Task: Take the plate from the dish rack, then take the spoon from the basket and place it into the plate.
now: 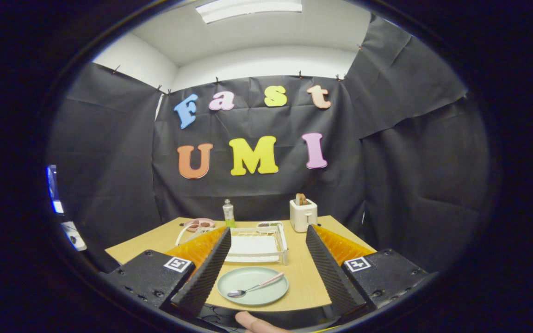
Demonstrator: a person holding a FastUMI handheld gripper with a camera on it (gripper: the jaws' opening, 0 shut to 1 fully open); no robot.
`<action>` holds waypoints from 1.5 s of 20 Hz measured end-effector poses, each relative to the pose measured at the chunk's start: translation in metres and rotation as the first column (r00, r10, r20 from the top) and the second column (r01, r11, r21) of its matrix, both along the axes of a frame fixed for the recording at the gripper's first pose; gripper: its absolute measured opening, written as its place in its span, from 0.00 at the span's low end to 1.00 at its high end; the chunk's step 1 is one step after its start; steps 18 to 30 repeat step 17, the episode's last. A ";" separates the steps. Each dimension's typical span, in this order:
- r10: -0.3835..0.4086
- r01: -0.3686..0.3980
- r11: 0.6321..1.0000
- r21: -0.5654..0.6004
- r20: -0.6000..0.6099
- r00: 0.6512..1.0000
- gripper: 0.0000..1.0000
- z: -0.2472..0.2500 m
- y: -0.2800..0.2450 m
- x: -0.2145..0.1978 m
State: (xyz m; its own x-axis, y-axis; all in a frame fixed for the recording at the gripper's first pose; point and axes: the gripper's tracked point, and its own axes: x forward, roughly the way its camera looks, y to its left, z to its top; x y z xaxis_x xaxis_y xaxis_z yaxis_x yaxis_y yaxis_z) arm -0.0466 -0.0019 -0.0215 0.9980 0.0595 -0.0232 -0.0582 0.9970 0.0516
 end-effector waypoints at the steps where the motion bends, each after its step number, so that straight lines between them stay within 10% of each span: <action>1: 0.003 -0.003 1.000 -0.001 -0.001 1.000 1.00 -0.001 -0.001 0.000; 30: -0.001 0.001 1.000 -0.005 -0.006 1.000 1.00 -0.002 -0.020 -0.004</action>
